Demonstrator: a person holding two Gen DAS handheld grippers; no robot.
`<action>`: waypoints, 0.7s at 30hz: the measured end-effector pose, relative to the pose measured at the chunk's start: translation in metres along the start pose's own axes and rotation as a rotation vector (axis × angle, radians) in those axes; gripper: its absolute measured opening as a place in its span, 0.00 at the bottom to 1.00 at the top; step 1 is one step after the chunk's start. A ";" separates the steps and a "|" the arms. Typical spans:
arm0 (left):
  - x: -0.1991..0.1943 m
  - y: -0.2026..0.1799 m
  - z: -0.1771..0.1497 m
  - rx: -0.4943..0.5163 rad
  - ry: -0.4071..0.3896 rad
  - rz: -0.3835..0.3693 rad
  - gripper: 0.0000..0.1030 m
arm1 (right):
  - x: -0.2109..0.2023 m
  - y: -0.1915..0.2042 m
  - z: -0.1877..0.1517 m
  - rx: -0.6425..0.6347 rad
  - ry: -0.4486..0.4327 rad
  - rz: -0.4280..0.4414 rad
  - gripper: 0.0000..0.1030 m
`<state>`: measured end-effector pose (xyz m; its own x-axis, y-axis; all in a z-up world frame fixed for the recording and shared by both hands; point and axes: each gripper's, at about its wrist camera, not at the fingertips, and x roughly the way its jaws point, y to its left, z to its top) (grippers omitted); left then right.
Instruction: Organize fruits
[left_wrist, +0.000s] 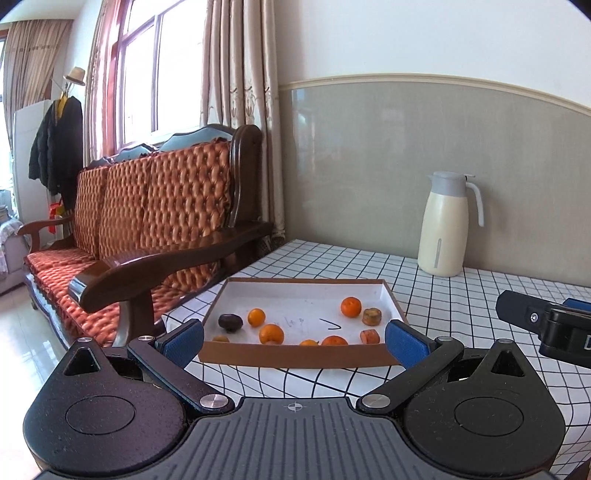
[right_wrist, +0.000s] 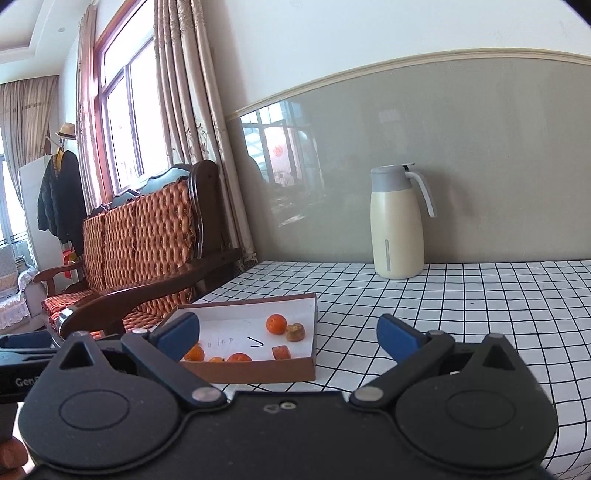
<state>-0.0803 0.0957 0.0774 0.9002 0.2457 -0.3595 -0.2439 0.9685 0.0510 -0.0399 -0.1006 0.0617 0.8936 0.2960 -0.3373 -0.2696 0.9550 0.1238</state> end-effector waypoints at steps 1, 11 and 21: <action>0.000 0.001 0.000 0.000 -0.001 0.003 1.00 | 0.000 0.001 -0.001 -0.004 0.003 0.000 0.94; -0.002 0.016 -0.003 -0.048 0.010 0.034 1.00 | -0.003 0.012 -0.001 -0.051 0.009 -0.014 0.94; -0.005 0.020 -0.007 -0.047 0.011 0.034 1.00 | -0.007 0.017 0.001 -0.054 0.002 -0.015 0.94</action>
<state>-0.0925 0.1139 0.0735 0.8870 0.2778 -0.3688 -0.2912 0.9565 0.0201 -0.0504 -0.0860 0.0671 0.8969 0.2820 -0.3408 -0.2757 0.9589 0.0679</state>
